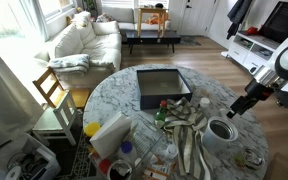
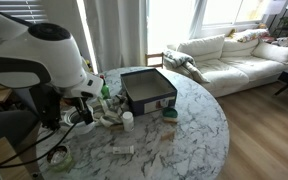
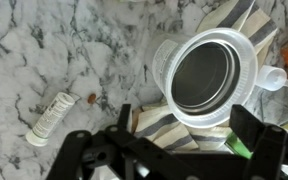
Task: Put the silver cup in the plastic cup and put them in the clear case
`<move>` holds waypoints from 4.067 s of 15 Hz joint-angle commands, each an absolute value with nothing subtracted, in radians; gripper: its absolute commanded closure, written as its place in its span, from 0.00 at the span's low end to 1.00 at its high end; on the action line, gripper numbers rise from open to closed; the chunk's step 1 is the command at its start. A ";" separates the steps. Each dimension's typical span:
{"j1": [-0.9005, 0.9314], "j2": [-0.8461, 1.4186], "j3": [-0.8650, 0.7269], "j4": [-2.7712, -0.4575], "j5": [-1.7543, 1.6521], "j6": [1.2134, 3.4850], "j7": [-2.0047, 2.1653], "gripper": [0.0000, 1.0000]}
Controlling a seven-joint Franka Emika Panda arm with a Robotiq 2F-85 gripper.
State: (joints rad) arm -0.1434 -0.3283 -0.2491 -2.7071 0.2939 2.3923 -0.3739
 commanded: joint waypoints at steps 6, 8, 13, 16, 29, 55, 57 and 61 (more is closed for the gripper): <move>-0.127 -0.202 -0.261 -2.745 0.317 2.539 -0.371 0.22; -0.126 -0.181 -0.260 -2.747 0.329 2.560 -0.373 0.38; -0.118 -0.157 -0.253 -2.747 0.386 2.545 -0.372 0.61; -0.114 -0.158 -0.247 -2.747 0.407 2.535 -0.363 0.65; -0.130 -0.271 -0.210 -2.607 0.269 2.241 -0.275 0.98; 0.109 -0.197 -0.035 -2.259 0.573 2.060 -0.326 0.98; 0.114 -0.142 -0.011 -2.215 0.555 2.084 -0.321 0.98; 0.103 -0.044 0.020 -2.149 0.504 2.122 -0.308 0.98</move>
State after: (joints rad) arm 0.1117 -0.1258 0.0064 -2.2080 0.5353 2.0987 -0.3082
